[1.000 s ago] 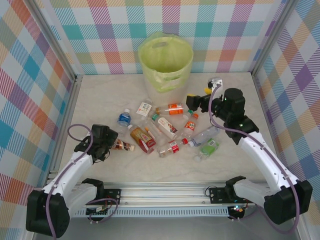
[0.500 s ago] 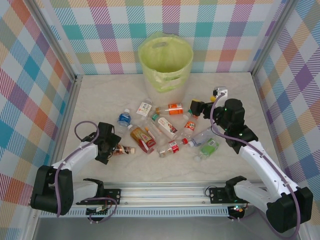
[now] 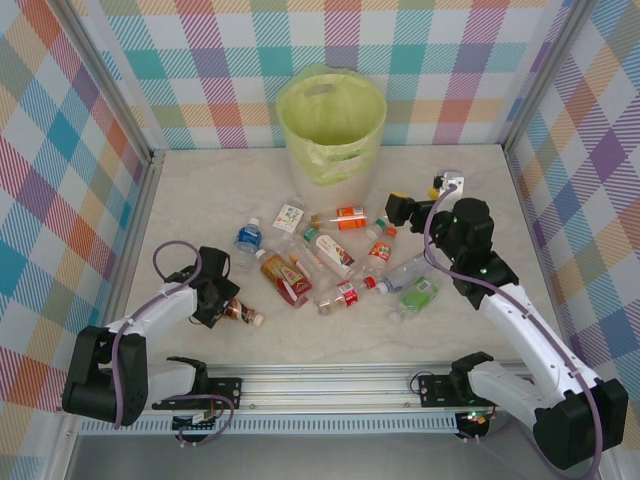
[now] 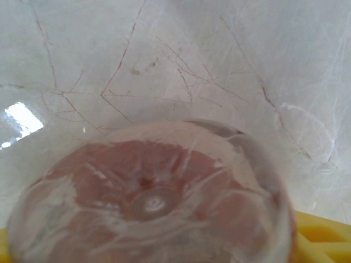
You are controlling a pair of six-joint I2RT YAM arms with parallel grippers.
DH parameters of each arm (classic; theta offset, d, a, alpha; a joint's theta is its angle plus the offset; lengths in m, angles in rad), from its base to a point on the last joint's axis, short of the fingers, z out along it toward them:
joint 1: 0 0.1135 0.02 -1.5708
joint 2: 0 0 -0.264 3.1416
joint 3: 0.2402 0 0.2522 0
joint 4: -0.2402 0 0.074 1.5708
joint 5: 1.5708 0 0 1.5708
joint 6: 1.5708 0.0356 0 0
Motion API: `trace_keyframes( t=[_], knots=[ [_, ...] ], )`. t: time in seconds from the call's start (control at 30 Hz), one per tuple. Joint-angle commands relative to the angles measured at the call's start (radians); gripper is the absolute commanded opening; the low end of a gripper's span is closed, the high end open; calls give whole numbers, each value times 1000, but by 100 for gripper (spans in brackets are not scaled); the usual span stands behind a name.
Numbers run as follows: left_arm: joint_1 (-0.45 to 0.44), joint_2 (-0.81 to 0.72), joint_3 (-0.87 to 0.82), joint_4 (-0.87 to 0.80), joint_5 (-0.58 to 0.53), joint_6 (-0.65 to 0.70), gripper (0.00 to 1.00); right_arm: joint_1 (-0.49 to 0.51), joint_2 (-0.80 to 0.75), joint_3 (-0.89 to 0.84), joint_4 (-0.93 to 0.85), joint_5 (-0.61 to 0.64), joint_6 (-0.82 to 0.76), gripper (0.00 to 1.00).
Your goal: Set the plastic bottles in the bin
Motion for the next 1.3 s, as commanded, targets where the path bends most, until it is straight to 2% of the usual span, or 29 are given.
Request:
trace_keyframes(
  t=[0.0, 0.27, 0.5, 0.77, 0.97, 1.27],
  knots=[
    [3, 28, -56, 264, -8, 91, 69, -1, 8, -3, 52, 12, -4, 100],
    [27, 8, -37, 279, 5, 134, 61, -1, 26, 18, 56, 4, -10, 100],
    [27, -100, 24, 239, -14, 172, 59, -1, 31, 15, 47, 28, 1, 100],
    [28, -197, 247, 244, -88, 328, 55, -1, 31, 8, 57, 47, 34, 100],
    [22, -149, 365, 445, 21, 340, 53, -1, 9, -9, 52, 61, 51, 100],
    [-35, 67, 628, 612, 196, 420, 53, -2, -28, -26, 26, 96, 44, 100]
  ],
)
